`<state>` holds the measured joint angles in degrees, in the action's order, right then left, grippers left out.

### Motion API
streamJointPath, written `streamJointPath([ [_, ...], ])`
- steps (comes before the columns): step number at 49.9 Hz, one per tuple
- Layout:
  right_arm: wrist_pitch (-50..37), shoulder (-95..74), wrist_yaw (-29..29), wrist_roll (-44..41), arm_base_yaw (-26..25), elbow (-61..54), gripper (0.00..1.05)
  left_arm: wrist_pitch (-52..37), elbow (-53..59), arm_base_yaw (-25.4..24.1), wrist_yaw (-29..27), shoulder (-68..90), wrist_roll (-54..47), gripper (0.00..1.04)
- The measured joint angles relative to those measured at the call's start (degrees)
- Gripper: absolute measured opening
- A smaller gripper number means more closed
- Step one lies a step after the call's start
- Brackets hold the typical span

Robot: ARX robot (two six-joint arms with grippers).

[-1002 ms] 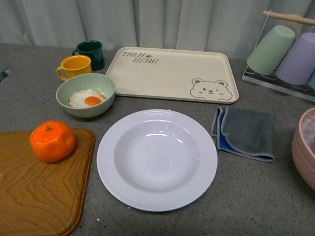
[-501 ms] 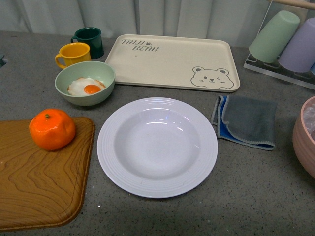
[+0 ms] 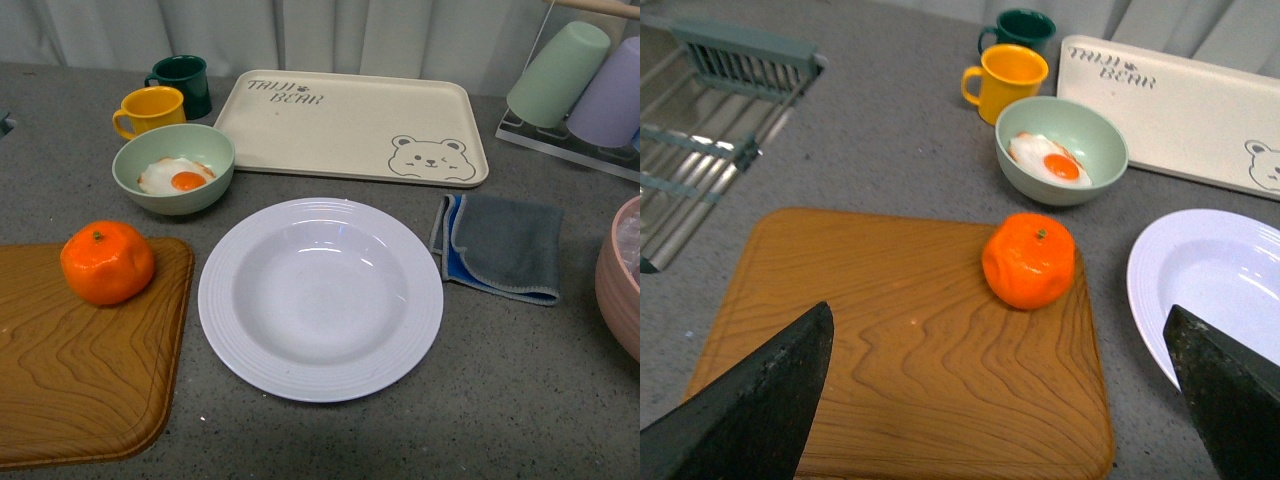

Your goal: Place orange and plate with both arms

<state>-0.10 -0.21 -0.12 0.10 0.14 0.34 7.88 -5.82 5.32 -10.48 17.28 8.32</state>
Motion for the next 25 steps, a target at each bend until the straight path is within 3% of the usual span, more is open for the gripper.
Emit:
streamJointPath([
  [11, 0.0, 0.0, 0.0, 0.0, 0.0, 0.0, 0.95, -16.2, -3.8, 4.2, 1.8, 25.2, 2.8, 0.98],
  [25, 0.0, 0.0, 0.0, 0.0, 0.0, 0.0, 0.95, -35.0, -12.7, 3.8, 4.3, 59.5, 2.8, 0.98],
])
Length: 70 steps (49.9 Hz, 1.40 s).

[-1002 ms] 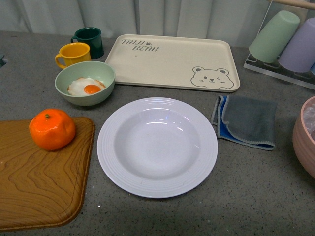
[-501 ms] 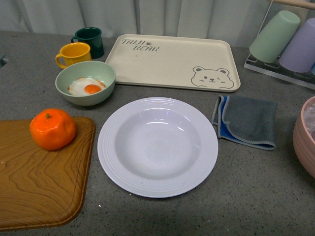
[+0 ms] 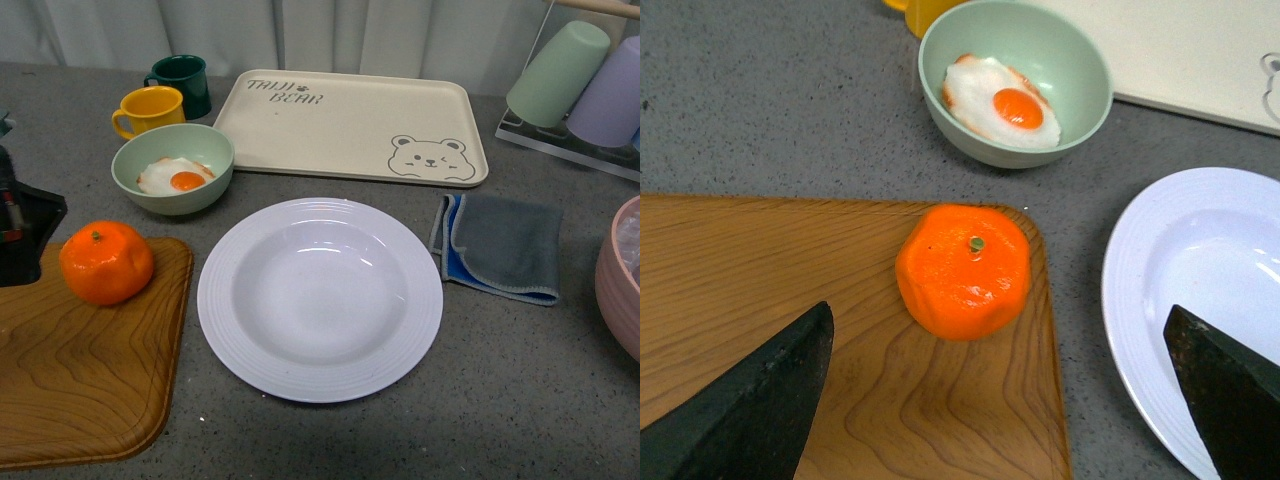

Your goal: Place orange and plate with both arms

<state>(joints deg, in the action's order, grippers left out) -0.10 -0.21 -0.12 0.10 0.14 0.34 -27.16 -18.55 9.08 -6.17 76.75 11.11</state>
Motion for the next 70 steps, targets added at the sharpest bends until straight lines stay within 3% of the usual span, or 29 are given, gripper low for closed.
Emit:
streamJointPath([
  [12, 0.0, 0.0, 0.0, 0.0, 0.0, 0.0, 0.95, -1.7, -7.6, -0.1, -0.2, 16.6, -0.1, 0.98],
  [42, 0.0, 0.0, 0.0, 0.0, 0.0, 0.0, 0.95, 2.8, -18.4, -0.8, -0.3, 30.8, -0.2, 0.98],
  [49, 0.0, 0.0, 0.0, 0.0, 0.0, 0.0, 0.95, 4.2, -19.8, -0.9, -0.1, 32.2, 1.0, 0.73],
  [54, 0.0, 0.0, 0.0, 0.0, 0.0, 0.0, 0.95, 4.5, -20.4, -0.8, 0.2, 32.2, 2.1, 0.61],
  [63, 0.0, 0.0, 0.0, 0.0, 0.0, 0.0, 0.95, 4.7, -20.2, 0.1, 0.4, 30.4, 3.3, 0.55],
  [70, 0.0, 0.0, 0.0, 0.0, 0.0, 0.0, 0.95, 4.3, -19.8, 4.2, -0.1, 27.0, 4.5, 0.54],
])
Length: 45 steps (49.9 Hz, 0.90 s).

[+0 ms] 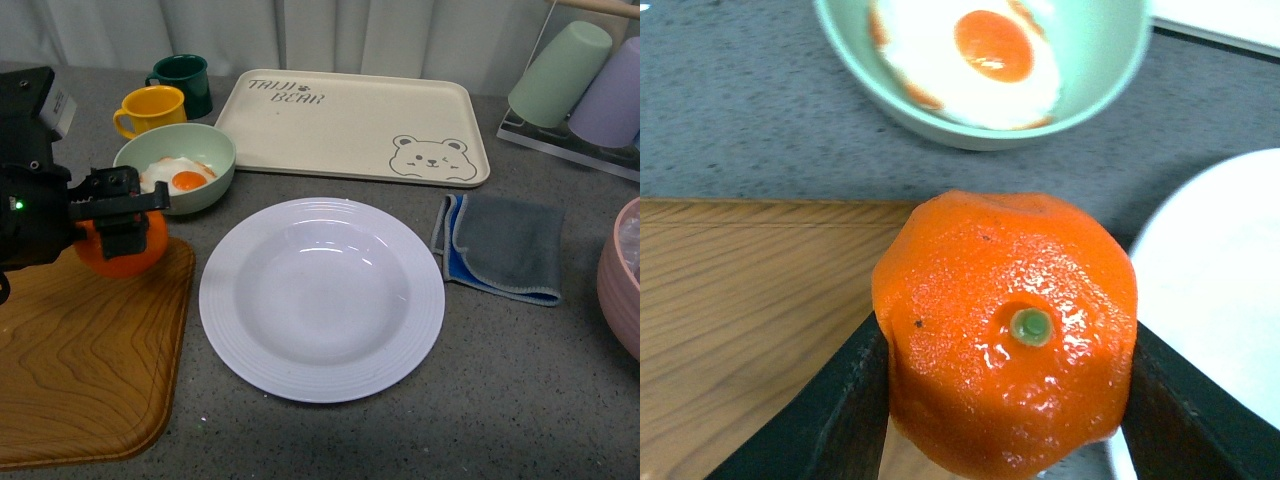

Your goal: Place orange and plate with both arms

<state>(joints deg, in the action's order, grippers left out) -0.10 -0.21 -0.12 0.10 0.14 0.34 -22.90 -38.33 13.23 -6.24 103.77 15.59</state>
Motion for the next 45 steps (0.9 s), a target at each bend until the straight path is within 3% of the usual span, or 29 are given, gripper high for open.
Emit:
streamJointPath([
  [16, 0.0, 0.0, 0.0, 0.0, 0.0, 0.0, 0.95, -1.1, -1.6, 13.1, -1.3, 1.9, 1.8, 0.53],
  [45, 0.0, 0.0, 0.0, 0.0, 0.0, 0.0, 0.95, 1.7, -10.0, 19.3, -2.6, 12.0, 2.9, 0.53],
])
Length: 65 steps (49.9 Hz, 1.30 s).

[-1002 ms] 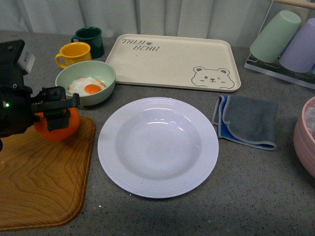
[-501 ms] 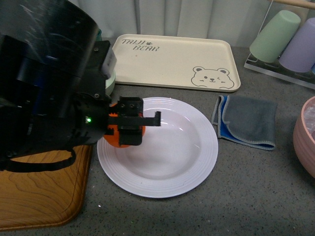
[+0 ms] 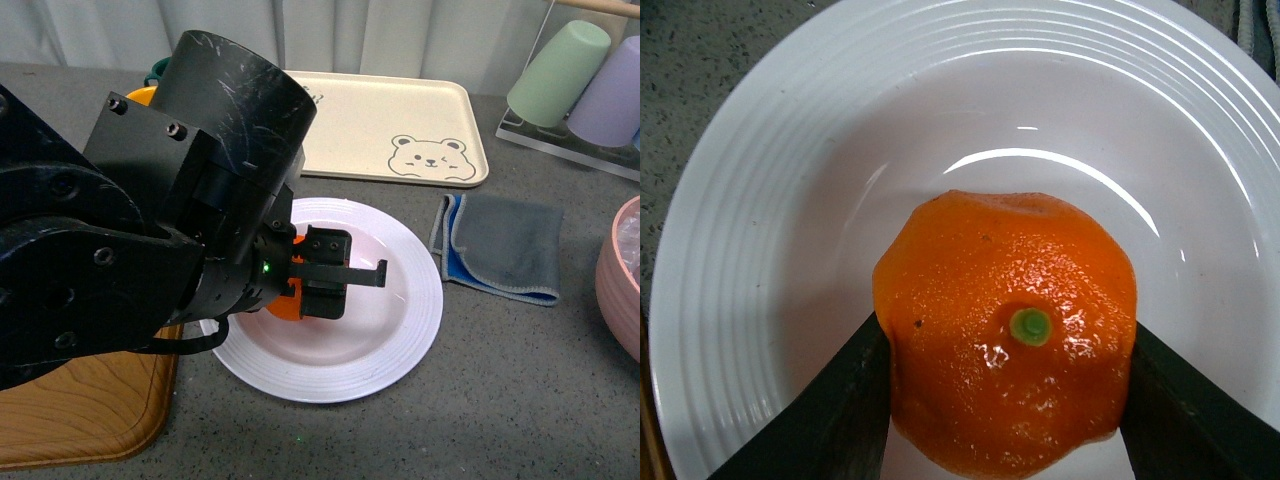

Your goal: Place orange and plate with both arms

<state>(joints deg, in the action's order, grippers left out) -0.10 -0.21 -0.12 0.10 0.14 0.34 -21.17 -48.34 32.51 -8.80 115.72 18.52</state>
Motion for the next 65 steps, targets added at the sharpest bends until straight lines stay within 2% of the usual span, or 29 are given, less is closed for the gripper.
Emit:
streamJointPath([
  [14, 0.0, 0.0, 0.0, 0.0, 0.0, 0.0, 0.95, -0.1, -0.4, 0.0, -0.2, 1.5, -0.3, 0.53],
  [23, 0.0, 0.0, 0.0, 0.0, 0.0, 0.0, 0.95, -0.4, -0.1, 0.0, -0.2, 1.3, -0.6, 0.77],
  [29, 0.0, 0.0, 0.0, 0.0, 0.0, 0.0, 0.95, -2.1, 1.7, -0.1, -0.6, -1.2, -0.6, 1.0],
  [41, 0.0, 0.0, 0.0, 0.0, 0.0, 0.0, 0.95, -5.0, 5.8, -0.5, -3.0, -11.8, -0.4, 0.98],
  [42, 0.0, 0.0, 0.0, 0.0, 0.0, 0.0, 0.95, -7.1, 6.4, -0.4, -4.7, -11.3, -1.6, 0.97],
  [45, 0.0, 0.0, 0.0, 0.0, 0.0, 0.0, 0.95, -25.5, 11.3, -0.5, -14.4, -8.4, -6.4, 0.86],
  [48, 0.0, 0.0, -0.2, 0.0, 0.0, 0.0, 0.95, -36.6, 16.3, -1.6, -18.0, -7.5, -10.8, 0.78],
  [55, 0.0, 0.0, 0.2, 0.0, 0.0, 0.0, 0.95, -50.3, 24.1, -5.5, -17.4, -10.9, -15.3, 0.57],
  [59, 0.0, 0.0, 0.0, 0.0, 0.0, 0.0, 0.95, -56.7, 28.8, -8.2, -14.2, -16.0, -16.7, 0.43],
  [65, 0.0, 0.0, 0.0, 0.0, 0.0, 0.0, 0.95, -56.4, 36.7, -13.2, -10.4, -26.0, -17.4, 0.18],
])
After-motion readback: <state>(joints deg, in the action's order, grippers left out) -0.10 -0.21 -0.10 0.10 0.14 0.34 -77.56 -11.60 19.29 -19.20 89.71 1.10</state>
